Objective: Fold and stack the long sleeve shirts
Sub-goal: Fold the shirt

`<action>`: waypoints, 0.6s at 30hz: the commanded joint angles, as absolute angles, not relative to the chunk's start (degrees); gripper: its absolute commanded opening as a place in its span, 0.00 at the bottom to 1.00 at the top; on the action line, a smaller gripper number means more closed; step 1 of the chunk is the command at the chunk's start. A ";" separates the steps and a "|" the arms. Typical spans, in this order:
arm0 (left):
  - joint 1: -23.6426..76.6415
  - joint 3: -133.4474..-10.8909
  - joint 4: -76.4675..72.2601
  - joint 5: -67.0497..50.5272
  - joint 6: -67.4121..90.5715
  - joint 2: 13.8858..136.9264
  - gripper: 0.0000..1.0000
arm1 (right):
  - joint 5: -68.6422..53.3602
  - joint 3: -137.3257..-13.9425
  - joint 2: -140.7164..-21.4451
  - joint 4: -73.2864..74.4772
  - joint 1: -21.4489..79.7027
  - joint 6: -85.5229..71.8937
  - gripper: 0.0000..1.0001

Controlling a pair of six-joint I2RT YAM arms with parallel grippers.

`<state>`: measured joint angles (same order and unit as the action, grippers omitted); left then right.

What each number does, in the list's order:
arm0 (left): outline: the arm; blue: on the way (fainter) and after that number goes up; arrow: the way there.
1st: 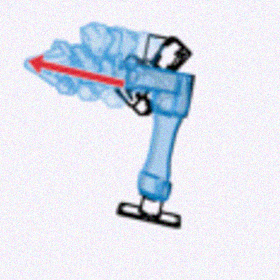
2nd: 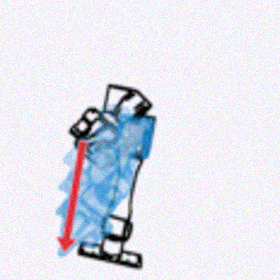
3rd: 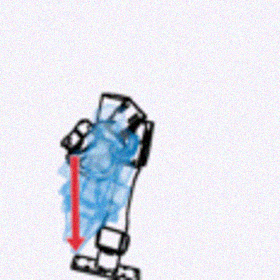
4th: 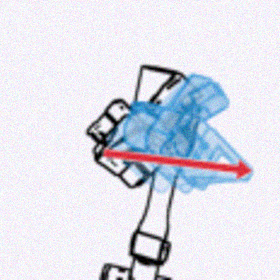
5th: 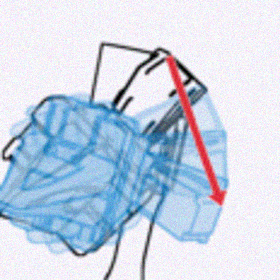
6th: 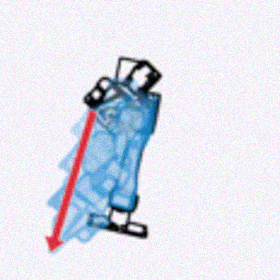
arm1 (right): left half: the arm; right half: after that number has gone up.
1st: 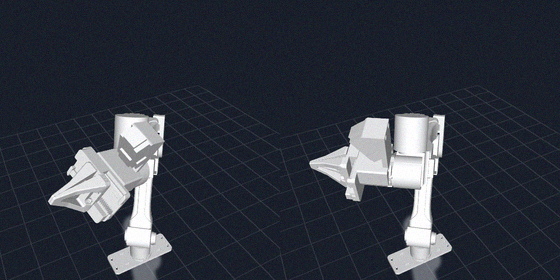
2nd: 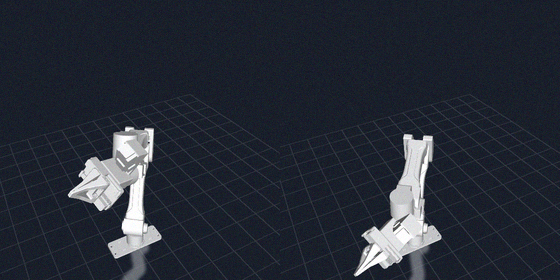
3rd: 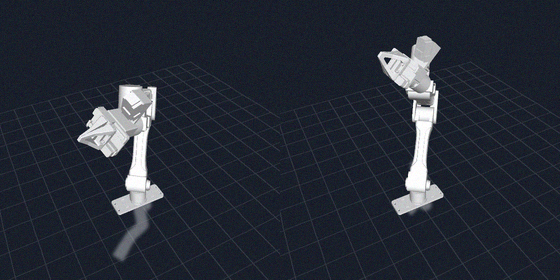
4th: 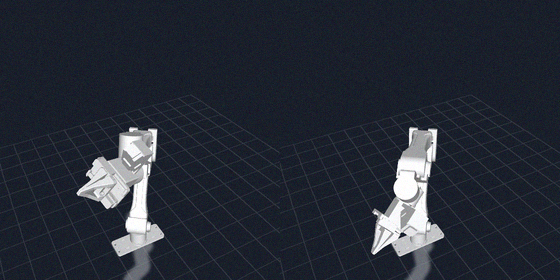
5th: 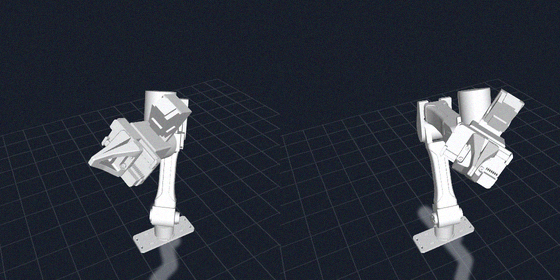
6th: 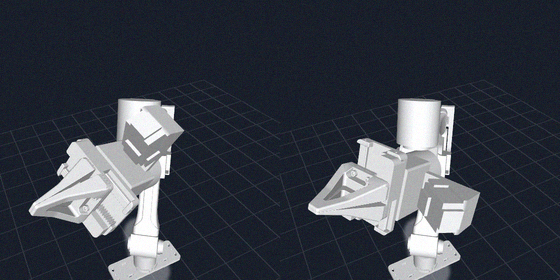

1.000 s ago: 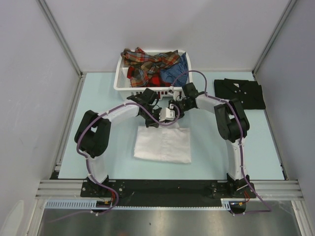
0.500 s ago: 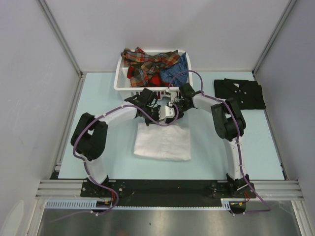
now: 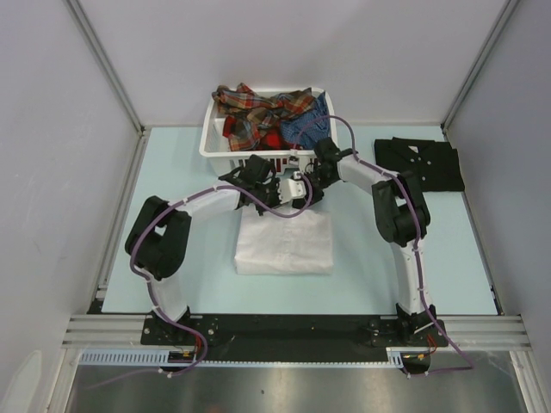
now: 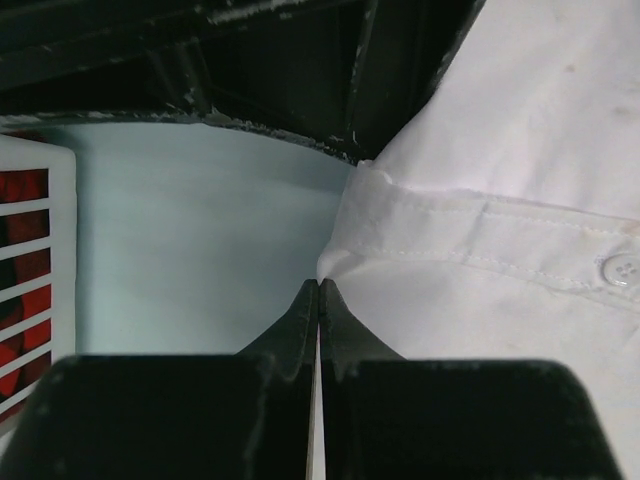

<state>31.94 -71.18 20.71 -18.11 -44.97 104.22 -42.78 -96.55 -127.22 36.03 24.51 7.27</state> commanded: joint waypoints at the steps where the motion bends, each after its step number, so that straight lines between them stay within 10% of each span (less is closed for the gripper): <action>1: 31.38 -70.93 16.35 -17.58 -43.16 105.47 0.00 | -42.01 -103.89 -118.76 38.30 20.23 9.75 0.43; 14: 31.46 -75.06 17.14 -17.58 -41.13 109.86 0.01 | -46.58 -83.86 -100.90 41.40 13.71 9.67 0.53; 18: 31.46 -76.02 19.06 -17.14 -39.91 109.51 0.17 | -49.83 -79.73 -97.31 40.43 13.97 9.05 0.51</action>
<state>31.94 -72.69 18.50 -17.63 -41.80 110.02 -45.93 -83.66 -99.07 42.44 12.69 9.04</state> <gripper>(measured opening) 0.079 0.520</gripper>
